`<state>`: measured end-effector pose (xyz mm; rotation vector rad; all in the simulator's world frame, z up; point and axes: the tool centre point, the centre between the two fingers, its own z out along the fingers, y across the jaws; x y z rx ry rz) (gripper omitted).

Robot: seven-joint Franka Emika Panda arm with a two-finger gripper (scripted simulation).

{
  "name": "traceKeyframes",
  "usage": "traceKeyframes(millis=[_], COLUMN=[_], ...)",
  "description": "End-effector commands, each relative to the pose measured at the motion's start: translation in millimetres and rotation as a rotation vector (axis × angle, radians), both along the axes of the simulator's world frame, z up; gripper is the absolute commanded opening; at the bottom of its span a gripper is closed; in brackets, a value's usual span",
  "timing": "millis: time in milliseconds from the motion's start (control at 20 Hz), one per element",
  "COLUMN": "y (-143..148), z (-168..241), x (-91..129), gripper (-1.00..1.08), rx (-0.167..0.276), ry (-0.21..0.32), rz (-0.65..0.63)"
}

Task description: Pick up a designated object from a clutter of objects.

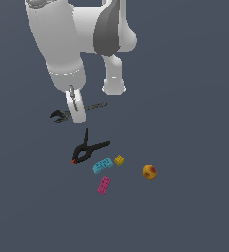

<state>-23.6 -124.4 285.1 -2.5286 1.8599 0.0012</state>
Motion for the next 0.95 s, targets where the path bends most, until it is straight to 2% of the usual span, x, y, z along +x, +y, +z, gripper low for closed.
traceKeyframes(millis=[0, 400, 900], y=[-22.6, -69.6, -87.2], z=[19.3, 58.4, 73.2], x=[2.4, 10.4, 14.6], gripper=[-1.00, -1.00, -1.00], rx=[-0.001, -0.002, -0.003], ry=[0.001, 0.001, 0.001], rz=[0.001, 0.002, 0.002])
